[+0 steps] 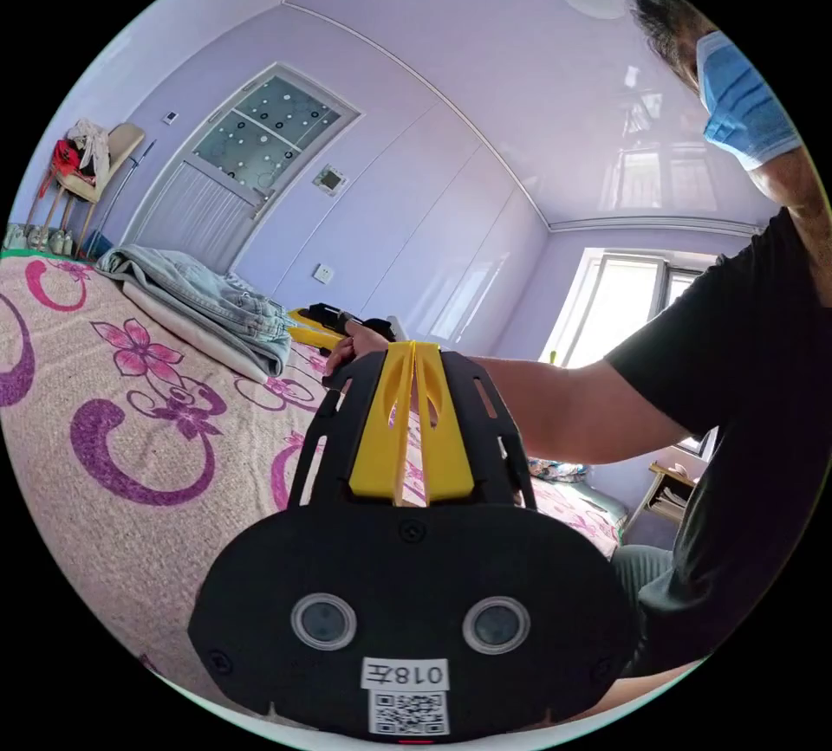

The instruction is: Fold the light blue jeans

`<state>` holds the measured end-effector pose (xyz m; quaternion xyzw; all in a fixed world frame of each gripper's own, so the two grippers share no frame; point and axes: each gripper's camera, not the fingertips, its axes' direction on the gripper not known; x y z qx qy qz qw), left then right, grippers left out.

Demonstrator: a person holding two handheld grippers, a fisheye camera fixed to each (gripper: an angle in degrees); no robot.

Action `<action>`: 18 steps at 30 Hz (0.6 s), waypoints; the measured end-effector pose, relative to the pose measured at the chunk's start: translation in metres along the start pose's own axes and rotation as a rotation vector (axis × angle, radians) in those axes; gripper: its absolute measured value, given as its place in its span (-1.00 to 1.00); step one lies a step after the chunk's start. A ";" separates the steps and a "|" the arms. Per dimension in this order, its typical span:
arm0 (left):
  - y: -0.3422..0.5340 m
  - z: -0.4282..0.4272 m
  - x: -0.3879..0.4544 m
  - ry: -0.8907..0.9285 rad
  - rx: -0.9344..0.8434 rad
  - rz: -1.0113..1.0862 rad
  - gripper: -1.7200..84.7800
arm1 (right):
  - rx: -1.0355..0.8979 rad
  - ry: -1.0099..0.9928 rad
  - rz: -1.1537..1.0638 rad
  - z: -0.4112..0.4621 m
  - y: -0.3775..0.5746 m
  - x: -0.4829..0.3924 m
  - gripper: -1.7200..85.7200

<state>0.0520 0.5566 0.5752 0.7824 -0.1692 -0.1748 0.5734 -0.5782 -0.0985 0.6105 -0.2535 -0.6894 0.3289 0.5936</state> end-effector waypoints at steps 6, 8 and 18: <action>-0.009 0.006 0.004 0.010 -0.002 -0.001 -0.98 | 0.027 -0.077 0.038 0.042 -0.023 0.050 -0.79; -0.011 0.007 0.004 0.000 0.005 -0.007 -0.98 | 0.010 -0.094 0.071 0.048 -0.024 0.061 -0.76; -0.024 0.035 0.014 -0.008 0.017 -0.024 -0.98 | -0.012 -0.200 0.122 0.070 -0.018 0.118 -0.64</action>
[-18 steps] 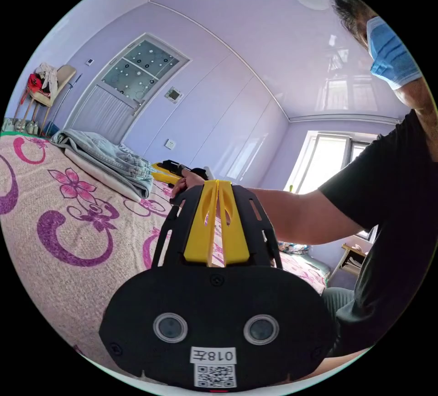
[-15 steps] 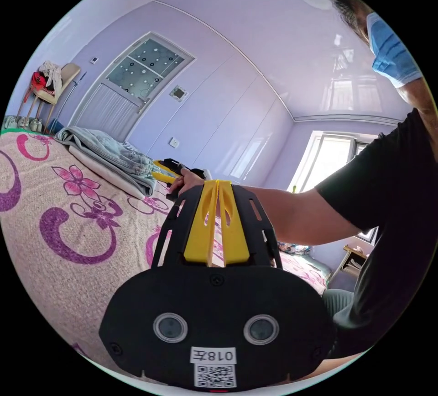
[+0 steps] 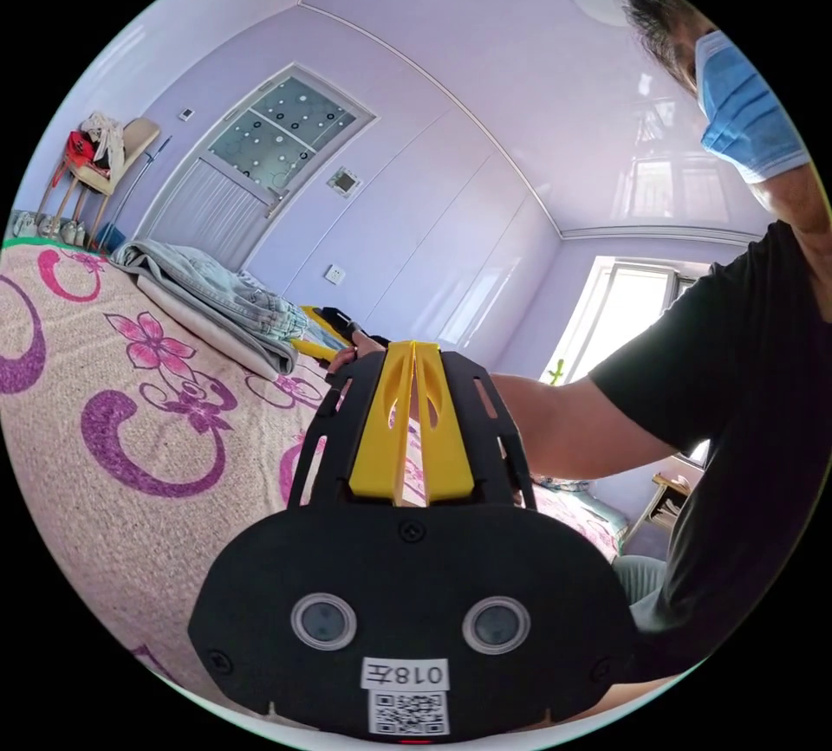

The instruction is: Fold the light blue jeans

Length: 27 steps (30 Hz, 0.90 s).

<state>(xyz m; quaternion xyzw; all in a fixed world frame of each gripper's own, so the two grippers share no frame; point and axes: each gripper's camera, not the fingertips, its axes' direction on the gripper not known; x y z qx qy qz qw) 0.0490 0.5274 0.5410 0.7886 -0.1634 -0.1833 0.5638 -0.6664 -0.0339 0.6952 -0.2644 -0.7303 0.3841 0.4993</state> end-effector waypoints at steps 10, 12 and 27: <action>-0.015 0.045 0.008 0.003 -0.005 -0.024 -0.98 | -0.049 0.147 -0.022 0.048 -0.009 0.008 -0.67; -0.018 0.060 0.011 0.003 -0.013 -0.030 -0.98 | -0.066 0.140 0.007 0.049 -0.009 0.011 -0.73; -0.071 0.167 0.154 -0.601 -0.147 0.372 -0.70 | 0.026 0.031 -0.422 -0.063 0.122 -0.137 -0.81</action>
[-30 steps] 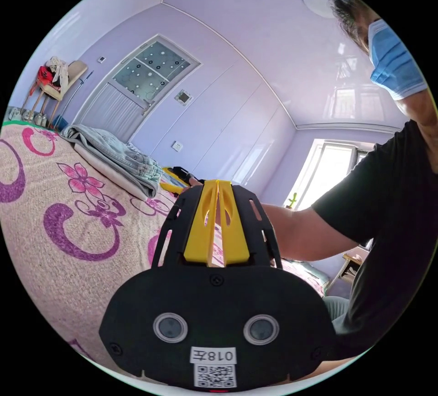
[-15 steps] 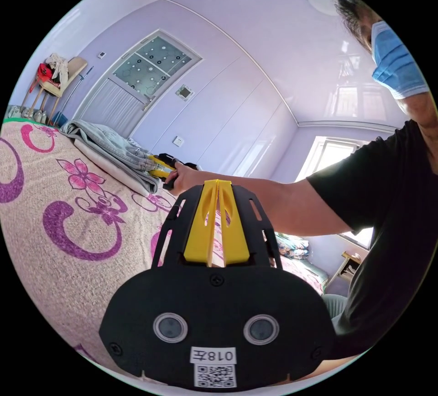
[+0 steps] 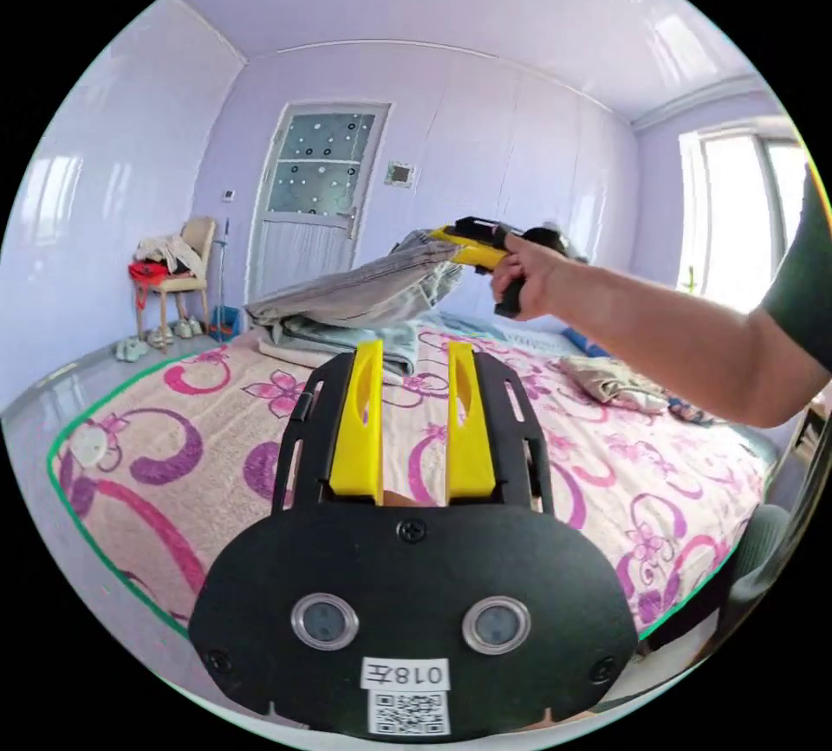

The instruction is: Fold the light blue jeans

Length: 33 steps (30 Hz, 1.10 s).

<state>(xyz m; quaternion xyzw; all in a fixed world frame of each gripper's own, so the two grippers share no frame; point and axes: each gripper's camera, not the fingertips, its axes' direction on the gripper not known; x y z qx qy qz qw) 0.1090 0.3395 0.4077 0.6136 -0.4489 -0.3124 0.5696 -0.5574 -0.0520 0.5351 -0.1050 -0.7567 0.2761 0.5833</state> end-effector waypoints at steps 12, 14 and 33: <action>-0.134 0.024 0.248 -0.079 -0.039 0.873 -0.59 | 0.020 -0.049 0.074 -0.169 0.113 -0.103 -0.80; -0.133 0.036 0.280 -0.121 -0.068 0.967 -0.57 | 0.007 -0.047 0.067 -0.195 0.128 -0.123 -0.80; -0.310 0.040 0.053 0.520 -0.032 -0.061 -0.82 | 0.315 0.045 -0.213 -0.458 0.186 -0.234 -0.94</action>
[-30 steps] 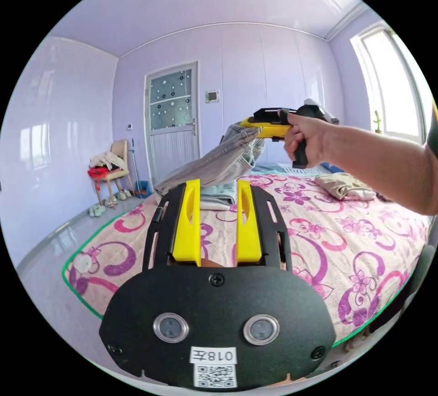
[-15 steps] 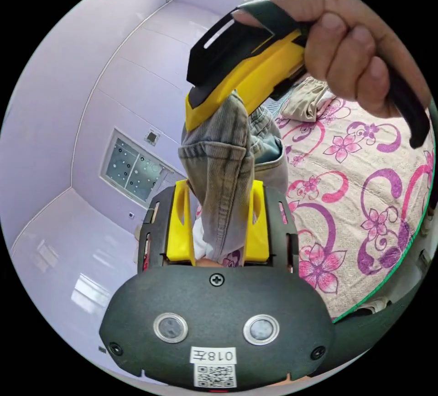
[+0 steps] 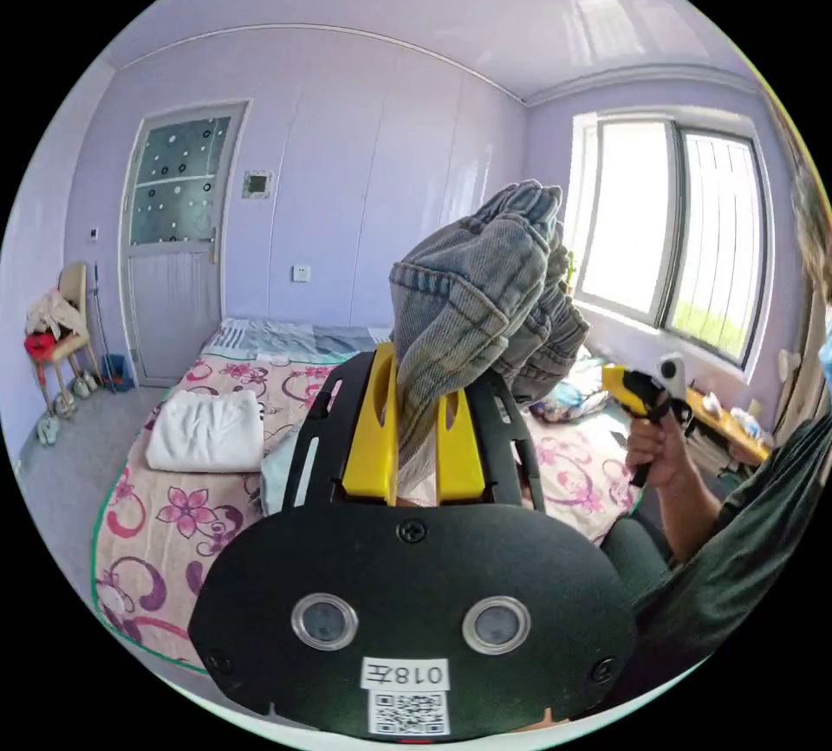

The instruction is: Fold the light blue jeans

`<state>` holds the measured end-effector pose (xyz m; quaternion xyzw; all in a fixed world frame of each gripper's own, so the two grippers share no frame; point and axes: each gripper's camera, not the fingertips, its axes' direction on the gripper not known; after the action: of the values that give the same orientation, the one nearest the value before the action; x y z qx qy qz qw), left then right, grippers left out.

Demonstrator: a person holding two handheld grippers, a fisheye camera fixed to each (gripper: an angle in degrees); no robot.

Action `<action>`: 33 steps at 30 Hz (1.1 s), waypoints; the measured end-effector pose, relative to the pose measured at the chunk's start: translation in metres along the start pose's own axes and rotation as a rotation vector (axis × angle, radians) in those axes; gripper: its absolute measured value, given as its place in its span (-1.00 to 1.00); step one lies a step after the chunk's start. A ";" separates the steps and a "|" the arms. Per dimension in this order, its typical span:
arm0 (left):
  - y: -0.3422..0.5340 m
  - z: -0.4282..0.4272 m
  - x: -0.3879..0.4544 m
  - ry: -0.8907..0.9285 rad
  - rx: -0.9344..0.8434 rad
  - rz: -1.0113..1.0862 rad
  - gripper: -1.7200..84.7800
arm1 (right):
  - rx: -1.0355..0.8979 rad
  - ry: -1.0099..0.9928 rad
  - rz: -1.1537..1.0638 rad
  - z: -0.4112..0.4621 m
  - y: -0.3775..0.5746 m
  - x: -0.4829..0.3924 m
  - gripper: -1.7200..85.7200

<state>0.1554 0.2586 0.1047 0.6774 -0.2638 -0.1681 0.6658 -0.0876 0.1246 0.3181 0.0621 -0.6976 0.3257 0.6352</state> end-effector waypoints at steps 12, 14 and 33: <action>0.141 -0.321 -0.321 -0.494 0.638 -0.667 -0.83 | -0.271 0.107 0.247 0.004 0.015 0.061 -0.81; 0.183 -0.350 -0.360 -0.534 0.658 -0.723 -0.83 | -0.390 0.078 0.280 0.047 0.017 0.072 -0.77; 0.409 -0.473 -0.477 -0.349 0.665 -0.667 -0.83 | -0.657 0.290 0.435 0.321 -0.038 0.175 -0.63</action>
<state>-0.0091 0.9314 0.4782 0.8622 -0.1795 -0.3893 0.2701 -0.3729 -0.0190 0.5005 -0.3391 -0.6644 0.2179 0.6294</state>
